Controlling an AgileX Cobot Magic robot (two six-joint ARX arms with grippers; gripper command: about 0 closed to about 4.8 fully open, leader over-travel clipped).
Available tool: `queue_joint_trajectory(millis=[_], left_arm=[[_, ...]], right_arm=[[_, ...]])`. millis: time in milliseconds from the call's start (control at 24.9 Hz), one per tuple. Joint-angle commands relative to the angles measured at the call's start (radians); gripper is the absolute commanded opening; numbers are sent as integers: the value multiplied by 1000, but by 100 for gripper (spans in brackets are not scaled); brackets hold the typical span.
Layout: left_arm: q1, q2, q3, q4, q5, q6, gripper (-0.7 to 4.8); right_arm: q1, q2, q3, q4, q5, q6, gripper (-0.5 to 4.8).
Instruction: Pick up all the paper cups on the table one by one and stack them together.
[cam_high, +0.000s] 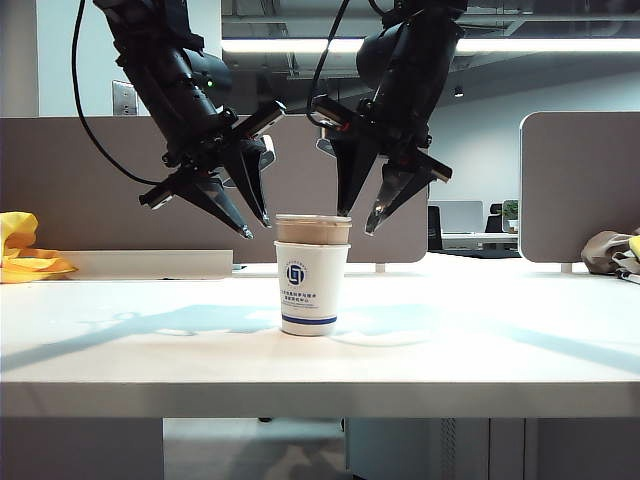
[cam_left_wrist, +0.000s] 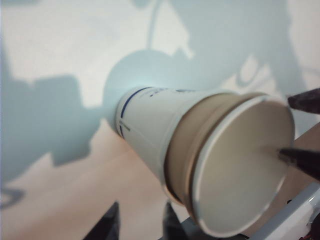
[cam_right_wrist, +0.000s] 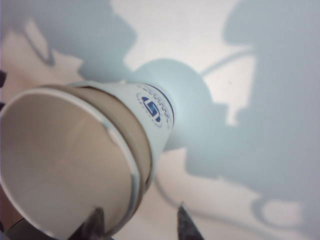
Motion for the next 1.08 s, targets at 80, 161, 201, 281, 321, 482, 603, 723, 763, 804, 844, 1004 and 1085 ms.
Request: queue_joint_trajectory(millis=[80,161,201,281,321,482,603,723,763,804,844,1004,1085], left_arm=[[7,-33,3,0,1,3,112],[13,-50,4,13,3,3,112],[13,-59,4,16,3,3,112],[13,-79,4,15,4,3,112],[13,-87,4,12,4,3,112],[13,-133,4,18,1,4,112],[13,-159,4,30,-1,4,112],[13,-216,4,35,-83,5,112],[13,-233,4,41,-89,4,112],[13,-248,4,46,-89,4,112],[13,-284,3,68,-98,4,112],[13,-375,3,129,-212,5,112],[13,-406,3,147,-235,4,112]], right_arm=[[-3,-10,34,1,-14,-2,189],[-3,-10,61,0,-32,-2,190],[-3,-10,73,-1,-36,-2,190],[-3,-10,103,-8,-34,2,189],[-3,-10,112,-11,-35,2,189],[-3,-45,120,-8,-32,2,189],[-3,-77,120,8,-12,1,189],[-3,-140,120,43,24,0,189],[-3,-155,120,45,25,-1,189],[-3,-167,120,47,26,-2,189],[-3,-192,120,51,26,-7,189],[-3,-240,120,54,70,-6,189],[-2,-264,120,58,86,-7,189]])
